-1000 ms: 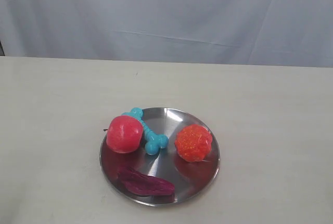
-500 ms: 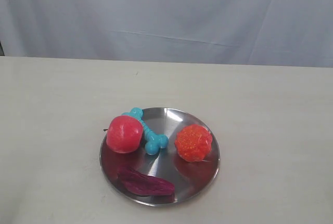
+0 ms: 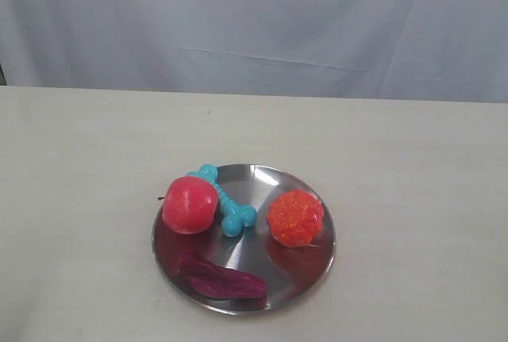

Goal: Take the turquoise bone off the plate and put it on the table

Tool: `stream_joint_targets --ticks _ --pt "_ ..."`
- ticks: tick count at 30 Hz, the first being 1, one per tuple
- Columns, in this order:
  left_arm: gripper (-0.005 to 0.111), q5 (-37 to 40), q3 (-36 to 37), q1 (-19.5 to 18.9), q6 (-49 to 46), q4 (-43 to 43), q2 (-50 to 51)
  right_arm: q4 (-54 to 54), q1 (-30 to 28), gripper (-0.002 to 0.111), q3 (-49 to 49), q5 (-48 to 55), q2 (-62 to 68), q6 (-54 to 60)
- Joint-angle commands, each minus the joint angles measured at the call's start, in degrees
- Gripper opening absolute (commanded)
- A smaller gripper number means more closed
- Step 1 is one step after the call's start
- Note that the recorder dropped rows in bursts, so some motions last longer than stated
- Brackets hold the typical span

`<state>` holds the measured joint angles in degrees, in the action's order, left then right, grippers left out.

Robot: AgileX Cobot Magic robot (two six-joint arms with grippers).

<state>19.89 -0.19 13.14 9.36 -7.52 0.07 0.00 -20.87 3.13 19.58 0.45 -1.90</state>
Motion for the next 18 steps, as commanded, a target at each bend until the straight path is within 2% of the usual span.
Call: stream_joint_targets --ticks 1,9,15,18 --pt "0.000 -0.04 0.19 0.16 0.08 -0.02 -0.07 0.00 -0.28 0.000 7.17 -0.62 -0.17 0.04" --pt "0.000 -0.04 0.19 0.16 0.08 -0.02 -0.07 0.00 -0.28 0.000 15.44 -0.21 -0.17 -0.32" --pt "0.000 -0.04 0.19 0.16 0.08 -0.02 -0.07 0.00 -0.28 0.000 16.11 1.54 0.99 -1.83" --pt "0.000 -0.04 0.19 0.16 0.08 -0.02 -0.07 3.01 -0.17 0.000 16.65 5.46 5.01 -6.85"
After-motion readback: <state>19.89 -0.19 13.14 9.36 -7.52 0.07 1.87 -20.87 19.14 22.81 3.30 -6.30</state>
